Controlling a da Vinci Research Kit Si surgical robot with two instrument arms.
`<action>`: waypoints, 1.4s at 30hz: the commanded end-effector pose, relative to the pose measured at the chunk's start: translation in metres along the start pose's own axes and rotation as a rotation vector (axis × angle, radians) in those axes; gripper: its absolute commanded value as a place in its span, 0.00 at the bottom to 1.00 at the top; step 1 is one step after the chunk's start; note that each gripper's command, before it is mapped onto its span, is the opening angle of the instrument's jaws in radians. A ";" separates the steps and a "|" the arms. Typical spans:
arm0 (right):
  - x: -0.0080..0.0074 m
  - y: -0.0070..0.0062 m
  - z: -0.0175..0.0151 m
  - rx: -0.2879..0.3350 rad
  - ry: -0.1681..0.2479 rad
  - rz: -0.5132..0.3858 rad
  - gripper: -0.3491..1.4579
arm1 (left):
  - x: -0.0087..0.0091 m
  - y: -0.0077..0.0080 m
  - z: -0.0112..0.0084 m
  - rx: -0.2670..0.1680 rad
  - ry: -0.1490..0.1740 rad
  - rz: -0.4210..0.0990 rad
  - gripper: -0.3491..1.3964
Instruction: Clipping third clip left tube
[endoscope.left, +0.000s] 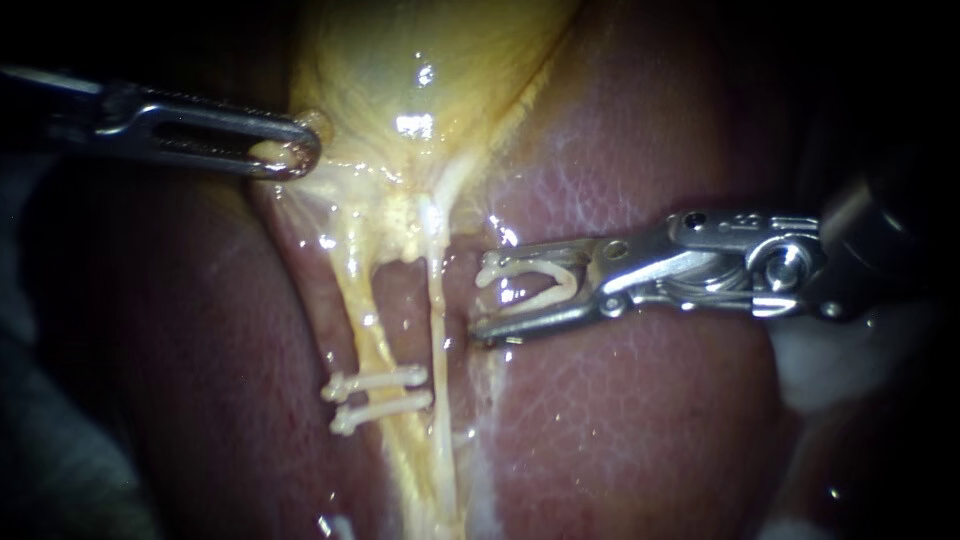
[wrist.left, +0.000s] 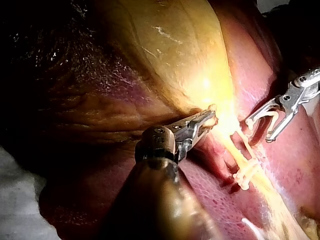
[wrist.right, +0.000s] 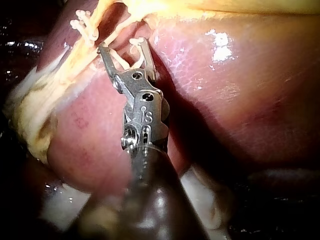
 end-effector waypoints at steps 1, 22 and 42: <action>-0.0001 0.0000 0.0000 0.020 0.015 -0.006 0.47 | 0.0000 0.0000 0.0000 0.000 0.000 0.000 0.00; 0.0007 0.0005 0.0041 0.230 0.108 0.101 0.47 | 0.0000 0.0000 0.0000 0.000 0.000 0.000 0.00; -0.0029 0.0042 0.0075 0.218 0.092 0.132 0.47 | 0.0000 0.0000 0.0001 0.000 0.000 0.000 0.00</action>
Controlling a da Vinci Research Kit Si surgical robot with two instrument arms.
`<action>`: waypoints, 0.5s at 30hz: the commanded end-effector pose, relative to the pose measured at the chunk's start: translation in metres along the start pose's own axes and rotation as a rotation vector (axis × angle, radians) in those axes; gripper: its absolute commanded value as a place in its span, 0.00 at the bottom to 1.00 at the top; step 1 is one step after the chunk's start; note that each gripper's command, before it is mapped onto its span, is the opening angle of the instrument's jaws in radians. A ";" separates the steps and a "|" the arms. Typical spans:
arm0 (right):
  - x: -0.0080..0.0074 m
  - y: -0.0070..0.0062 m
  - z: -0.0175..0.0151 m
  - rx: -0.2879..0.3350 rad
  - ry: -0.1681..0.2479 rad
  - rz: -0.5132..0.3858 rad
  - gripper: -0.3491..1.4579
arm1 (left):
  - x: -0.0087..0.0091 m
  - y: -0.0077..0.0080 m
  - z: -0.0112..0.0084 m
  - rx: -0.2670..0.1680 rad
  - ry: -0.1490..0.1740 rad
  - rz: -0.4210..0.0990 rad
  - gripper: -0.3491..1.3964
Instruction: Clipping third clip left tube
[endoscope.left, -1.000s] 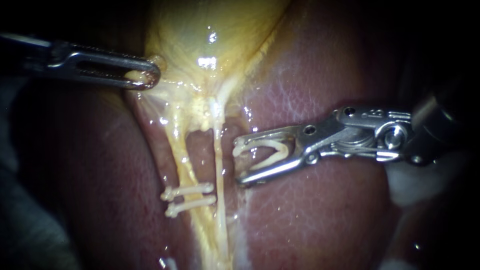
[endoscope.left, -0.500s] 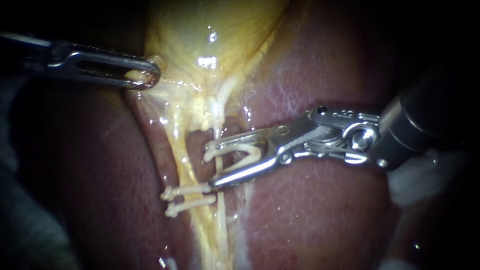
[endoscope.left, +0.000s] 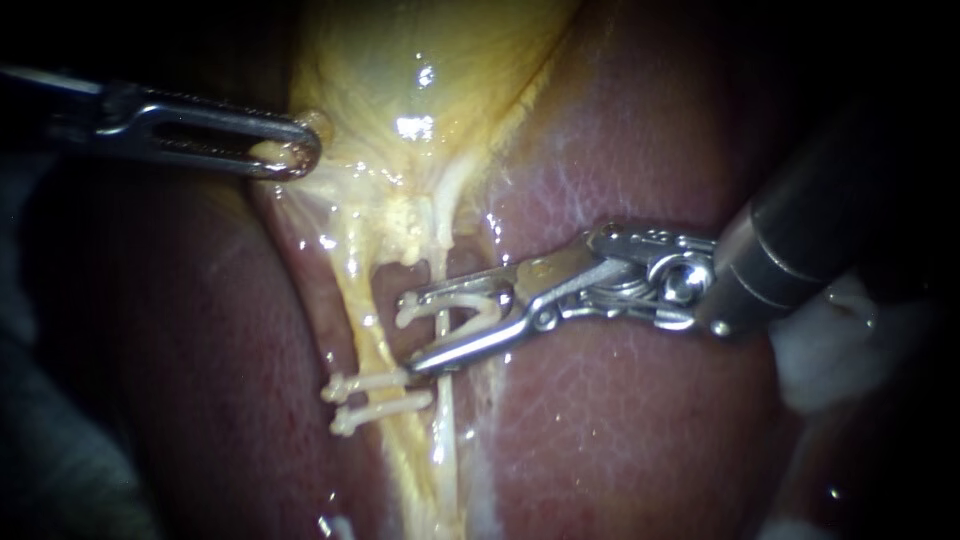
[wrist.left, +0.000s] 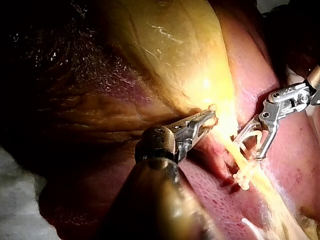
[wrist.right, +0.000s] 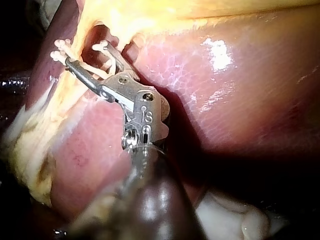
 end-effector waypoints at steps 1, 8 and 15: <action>0.0000 0.0002 0.0002 -0.004 0.001 -0.001 0.47 | 0.0000 0.0000 0.0000 0.000 0.000 0.000 0.00; -0.0001 0.0009 0.0009 0.023 0.008 -0.006 0.47 | 0.0000 0.0000 0.0001 0.001 0.000 0.000 0.00; -0.0003 0.0012 0.0026 0.078 -0.003 -0.023 0.47 | 0.0000 0.0000 0.0002 0.001 0.001 -0.001 0.00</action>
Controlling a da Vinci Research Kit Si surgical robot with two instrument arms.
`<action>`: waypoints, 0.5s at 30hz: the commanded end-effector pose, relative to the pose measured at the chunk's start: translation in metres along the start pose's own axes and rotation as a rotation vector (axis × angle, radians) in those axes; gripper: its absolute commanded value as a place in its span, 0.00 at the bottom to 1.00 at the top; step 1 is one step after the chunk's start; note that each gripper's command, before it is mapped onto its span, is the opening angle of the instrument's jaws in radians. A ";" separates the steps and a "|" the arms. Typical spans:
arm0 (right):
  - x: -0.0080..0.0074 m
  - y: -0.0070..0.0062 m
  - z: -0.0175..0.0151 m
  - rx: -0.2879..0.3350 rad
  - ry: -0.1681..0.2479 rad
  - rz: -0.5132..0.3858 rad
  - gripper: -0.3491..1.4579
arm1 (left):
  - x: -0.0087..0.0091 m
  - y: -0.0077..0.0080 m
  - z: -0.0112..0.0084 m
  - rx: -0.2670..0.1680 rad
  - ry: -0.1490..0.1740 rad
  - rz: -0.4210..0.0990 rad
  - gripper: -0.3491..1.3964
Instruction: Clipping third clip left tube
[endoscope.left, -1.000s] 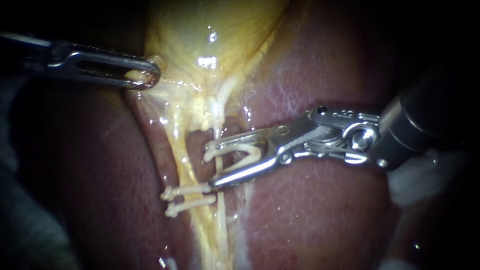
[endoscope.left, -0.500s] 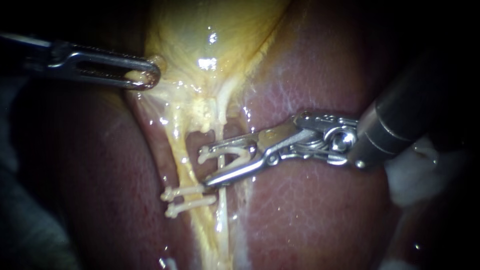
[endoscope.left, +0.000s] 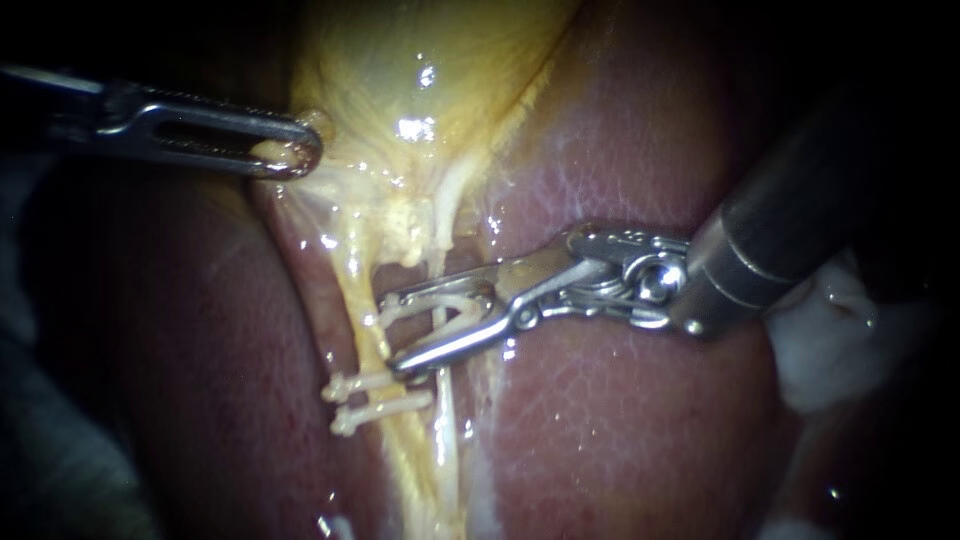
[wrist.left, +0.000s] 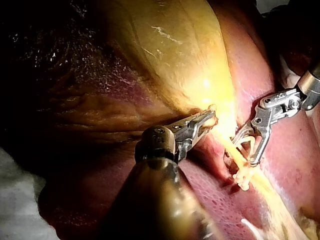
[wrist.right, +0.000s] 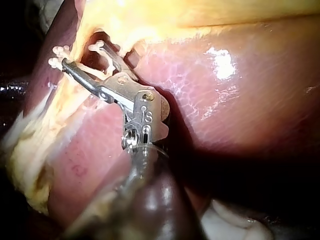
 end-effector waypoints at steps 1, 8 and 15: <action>-0.0001 0.0000 0.0002 0.007 0.002 -0.002 0.47 | 0.0000 0.0000 0.0000 0.000 0.000 0.000 0.00; 0.0002 -0.0006 0.0017 0.056 0.048 -0.004 0.47 | 0.0000 0.0000 0.0000 0.000 0.000 0.000 0.00; 0.0007 -0.0006 0.0031 0.077 0.091 0.006 0.47 | 0.0000 0.0000 0.0000 0.000 0.000 0.000 0.00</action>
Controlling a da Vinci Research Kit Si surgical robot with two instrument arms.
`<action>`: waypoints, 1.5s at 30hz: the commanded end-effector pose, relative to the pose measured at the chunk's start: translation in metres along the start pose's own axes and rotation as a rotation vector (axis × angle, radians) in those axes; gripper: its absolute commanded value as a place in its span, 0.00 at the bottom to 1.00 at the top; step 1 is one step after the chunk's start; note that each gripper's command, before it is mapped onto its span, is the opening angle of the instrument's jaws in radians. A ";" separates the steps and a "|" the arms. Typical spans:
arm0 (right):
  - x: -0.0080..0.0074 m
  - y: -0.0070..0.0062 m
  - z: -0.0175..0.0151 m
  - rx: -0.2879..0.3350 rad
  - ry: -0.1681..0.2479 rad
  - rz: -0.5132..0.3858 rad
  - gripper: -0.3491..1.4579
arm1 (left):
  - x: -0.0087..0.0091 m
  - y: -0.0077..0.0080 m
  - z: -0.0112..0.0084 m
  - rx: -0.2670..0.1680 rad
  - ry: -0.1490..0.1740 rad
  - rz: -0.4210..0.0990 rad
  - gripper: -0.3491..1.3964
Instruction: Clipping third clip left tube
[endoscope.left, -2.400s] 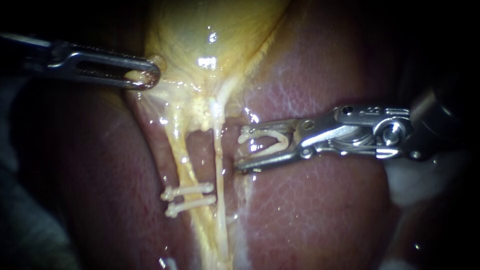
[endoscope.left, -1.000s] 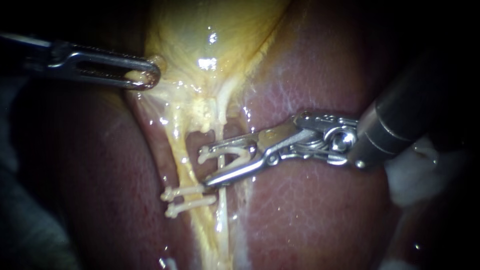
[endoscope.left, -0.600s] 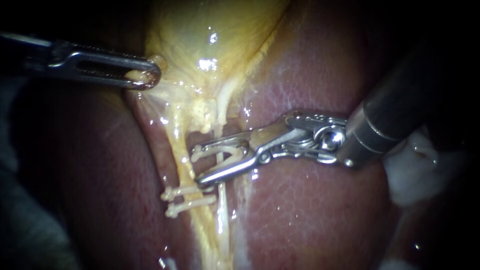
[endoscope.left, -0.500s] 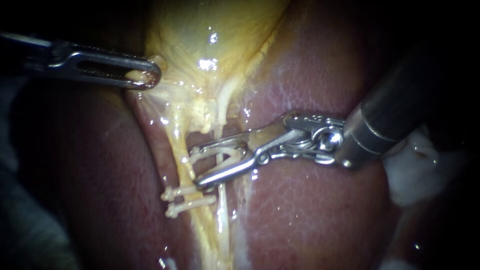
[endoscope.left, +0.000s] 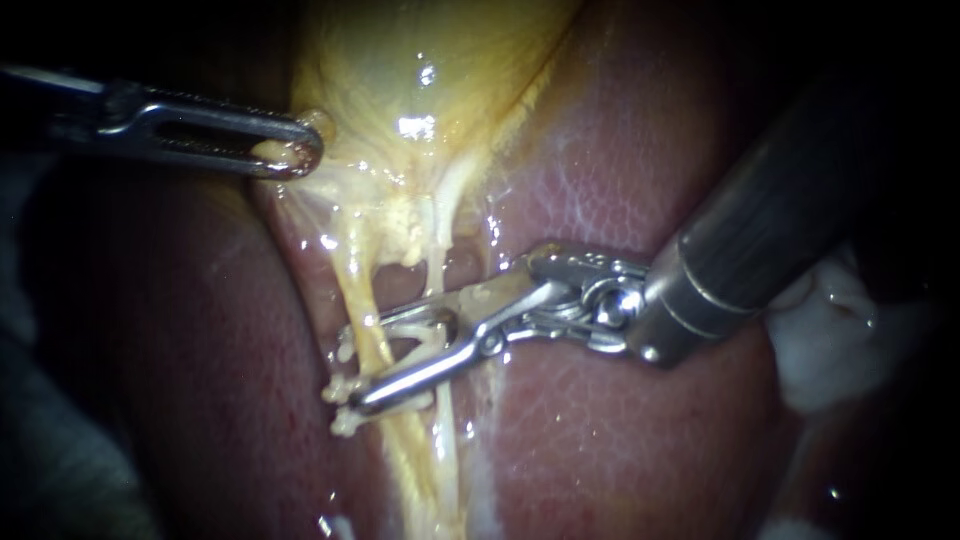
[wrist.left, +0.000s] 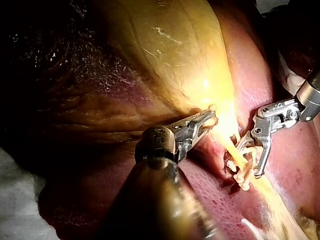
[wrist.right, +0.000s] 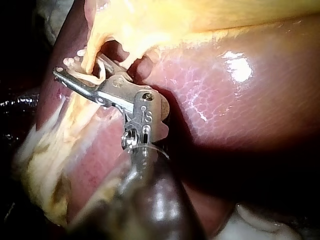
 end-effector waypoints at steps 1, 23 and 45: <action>0.0001 0.0000 0.0002 0.003 0.005 0.000 0.46 | 0.0000 0.0000 0.0000 0.000 0.000 0.000 0.00; 0.0064 -0.0024 0.0009 0.020 0.081 0.034 0.44 | 0.0000 0.0000 0.0000 0.000 0.000 0.000 0.00; 0.0083 -0.0027 0.0003 -0.001 0.104 0.074 0.30 | 0.0000 0.0000 0.0000 0.000 0.000 0.000 0.00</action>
